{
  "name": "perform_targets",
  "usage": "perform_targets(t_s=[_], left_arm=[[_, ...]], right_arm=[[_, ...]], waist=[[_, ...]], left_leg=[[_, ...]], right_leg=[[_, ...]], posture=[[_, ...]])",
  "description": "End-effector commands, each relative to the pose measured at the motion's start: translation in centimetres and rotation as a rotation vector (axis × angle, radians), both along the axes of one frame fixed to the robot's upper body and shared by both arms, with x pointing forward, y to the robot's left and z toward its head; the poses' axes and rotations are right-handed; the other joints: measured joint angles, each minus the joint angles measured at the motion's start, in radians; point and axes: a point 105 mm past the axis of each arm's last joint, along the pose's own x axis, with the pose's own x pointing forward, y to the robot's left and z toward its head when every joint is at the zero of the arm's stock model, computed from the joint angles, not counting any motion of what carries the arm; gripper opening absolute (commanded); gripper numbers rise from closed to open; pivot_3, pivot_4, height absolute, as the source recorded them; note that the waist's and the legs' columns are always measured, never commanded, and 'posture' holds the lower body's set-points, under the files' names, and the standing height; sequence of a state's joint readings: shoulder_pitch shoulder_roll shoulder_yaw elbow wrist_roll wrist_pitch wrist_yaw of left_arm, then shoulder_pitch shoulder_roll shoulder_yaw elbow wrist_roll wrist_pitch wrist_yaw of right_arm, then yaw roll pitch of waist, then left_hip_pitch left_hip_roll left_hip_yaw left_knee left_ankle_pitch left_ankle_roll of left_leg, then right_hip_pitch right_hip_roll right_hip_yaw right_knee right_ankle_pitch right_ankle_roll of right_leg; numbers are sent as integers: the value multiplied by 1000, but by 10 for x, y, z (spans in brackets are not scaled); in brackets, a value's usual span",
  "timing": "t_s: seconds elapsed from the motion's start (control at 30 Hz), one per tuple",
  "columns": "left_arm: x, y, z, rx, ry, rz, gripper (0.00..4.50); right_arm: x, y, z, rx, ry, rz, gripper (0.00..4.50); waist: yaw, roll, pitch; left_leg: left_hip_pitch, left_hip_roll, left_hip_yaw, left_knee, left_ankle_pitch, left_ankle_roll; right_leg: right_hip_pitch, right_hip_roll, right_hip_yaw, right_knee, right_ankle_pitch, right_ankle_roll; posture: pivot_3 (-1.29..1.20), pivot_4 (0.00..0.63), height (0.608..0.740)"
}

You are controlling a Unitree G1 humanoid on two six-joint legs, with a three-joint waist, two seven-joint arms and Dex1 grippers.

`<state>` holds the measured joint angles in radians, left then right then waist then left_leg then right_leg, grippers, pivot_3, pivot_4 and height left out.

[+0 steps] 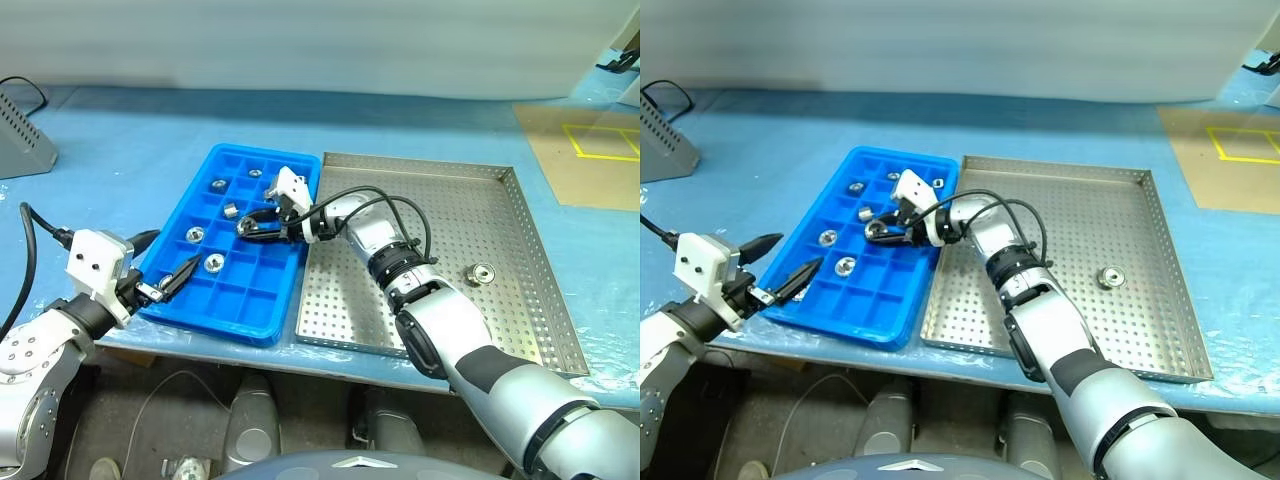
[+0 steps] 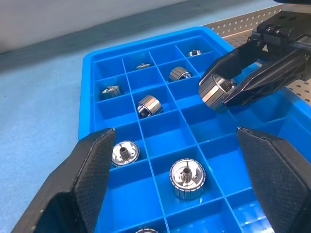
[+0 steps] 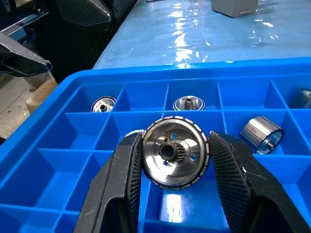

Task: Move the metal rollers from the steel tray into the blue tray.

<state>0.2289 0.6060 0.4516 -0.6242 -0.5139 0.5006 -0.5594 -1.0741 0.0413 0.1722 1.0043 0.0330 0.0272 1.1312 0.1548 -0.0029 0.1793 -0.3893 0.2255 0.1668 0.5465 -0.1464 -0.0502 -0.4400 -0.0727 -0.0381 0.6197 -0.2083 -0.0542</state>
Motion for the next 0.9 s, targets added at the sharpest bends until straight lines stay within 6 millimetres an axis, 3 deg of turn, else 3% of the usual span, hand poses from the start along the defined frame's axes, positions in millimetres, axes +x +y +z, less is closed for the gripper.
perform_targets(t_s=[0.03, 0.17, 0.4, 0.5, 0.6, 0.73, 0.9], left_arm=[[0, -9, 10, 11, -42, -39, 4237], [3, -15, 7, -11, -39, -62, 4237], [20, -39, 0, -49, -29, -183, 4237], [31, -53, -8, -73, -13, -256, 4237], [51, -65, -17, -88, 9, -356, 4237], [70, -80, -21, -89, 7, -461, 4237], [86, -100, -26, -101, 11, -569, 4237]], right_arm=[[-2, 4, 5, 28, -32, 10, 2443], [2, -2, 9, 59, -13, -11, 3651], [17, -32, 35, 169, -17, -87, 3651], [17, -58, 45, 191, -29, -104, 3651], [16, -99, 47, 156, -47, -176, 3651], [3, -141, 51, 123, -58, -269, 3651], [-31, -178, 54, 70, -19, -309, 3651]], waist=[[0, 0, 0], [-1, 0, 0], [-2, 0, 0], [-8, 0, 0], [-19, 1, -1], [-55, 0, -1], [-118, 0, -2]], left_leg=[[0, 0, 0, 0, 0, 0], [0, 0, 0, 0, 0, 0], [2, 0, 0, 3, 0, 0], [4, -1, 0, 5, 0, 0], [5, -1, 1, 8, 0, 0], [5, -1, 2, 11, 0, 1], [6, -2, 7, 15, -1, 3]], right_leg=[[0, 0, 0, 0, 0, 0], [0, 0, 0, 1, 0, 0], [2, 0, 0, 3, 0, 0], [4, 0, 1, 4, 0, 0], [6, 0, 2, 4, 0, 1], [7, 0, 4, 4, 2, 3], [6, 1, 11, 3, 4, 6]], posture=[[338, 150, 740], [314, 150, 740], [152, 150, 740], [39, 150, 740], [-58, 150, 740], [-178, 150, 740], [-301, 150, 740]])
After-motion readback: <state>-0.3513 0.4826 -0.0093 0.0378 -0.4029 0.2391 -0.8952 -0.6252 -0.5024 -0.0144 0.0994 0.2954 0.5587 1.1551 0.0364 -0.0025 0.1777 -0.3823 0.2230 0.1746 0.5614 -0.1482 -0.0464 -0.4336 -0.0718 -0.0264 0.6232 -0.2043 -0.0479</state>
